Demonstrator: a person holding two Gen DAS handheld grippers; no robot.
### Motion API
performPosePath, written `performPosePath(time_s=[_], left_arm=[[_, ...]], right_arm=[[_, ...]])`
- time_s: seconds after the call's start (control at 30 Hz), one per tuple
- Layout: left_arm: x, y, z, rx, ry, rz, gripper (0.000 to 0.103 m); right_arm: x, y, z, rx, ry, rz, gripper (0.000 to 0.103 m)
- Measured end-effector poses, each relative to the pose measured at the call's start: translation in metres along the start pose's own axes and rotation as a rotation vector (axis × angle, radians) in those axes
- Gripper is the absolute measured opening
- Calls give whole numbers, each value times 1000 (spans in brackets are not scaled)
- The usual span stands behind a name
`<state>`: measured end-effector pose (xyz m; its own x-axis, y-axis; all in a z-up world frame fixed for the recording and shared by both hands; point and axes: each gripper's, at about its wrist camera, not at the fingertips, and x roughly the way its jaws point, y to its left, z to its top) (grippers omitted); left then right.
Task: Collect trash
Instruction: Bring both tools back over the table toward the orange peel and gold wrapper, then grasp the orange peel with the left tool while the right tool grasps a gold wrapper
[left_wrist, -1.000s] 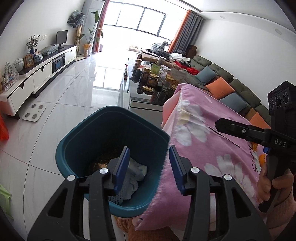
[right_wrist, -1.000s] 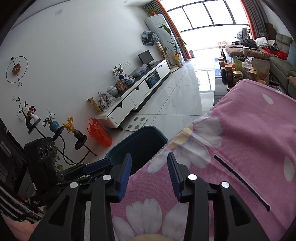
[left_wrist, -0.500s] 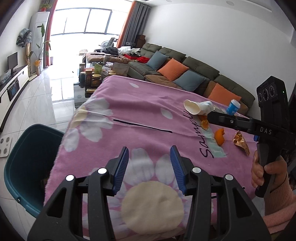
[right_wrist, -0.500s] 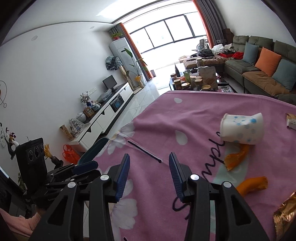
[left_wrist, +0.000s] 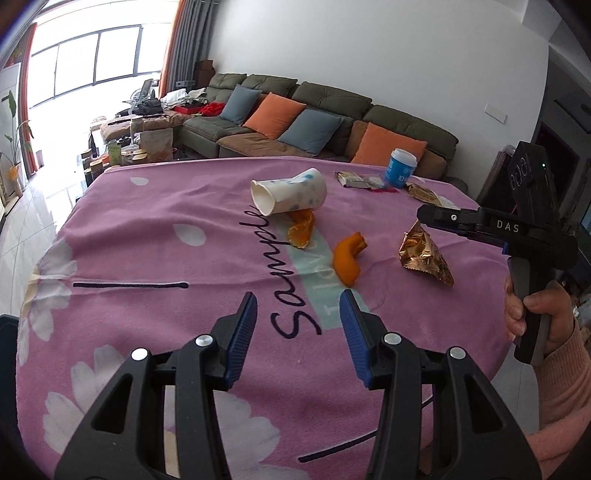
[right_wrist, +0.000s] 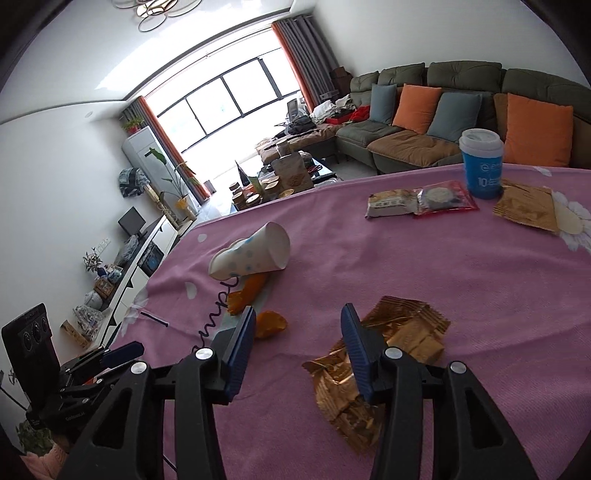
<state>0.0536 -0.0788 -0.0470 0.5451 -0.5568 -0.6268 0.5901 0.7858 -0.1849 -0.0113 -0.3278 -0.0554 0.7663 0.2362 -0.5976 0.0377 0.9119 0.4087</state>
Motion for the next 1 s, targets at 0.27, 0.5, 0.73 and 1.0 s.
performPosePath(time_s=[0.27,0.5,0.73,1.0], left_arm=[[37,-29,17,50,45,-24,46],[54,-38,28,64,61,-11,45],[61,-40,29,74,75,0,45],[67,-39,30,76,92,6,45]], right_arm=[[-19,-49,-12,102,-5,-80,53],[-17,-64,-28,151,42,-47,57],[-8,-63,-34,170,68,-15,57],[-4,-59,-30,159,71,-20,53]])
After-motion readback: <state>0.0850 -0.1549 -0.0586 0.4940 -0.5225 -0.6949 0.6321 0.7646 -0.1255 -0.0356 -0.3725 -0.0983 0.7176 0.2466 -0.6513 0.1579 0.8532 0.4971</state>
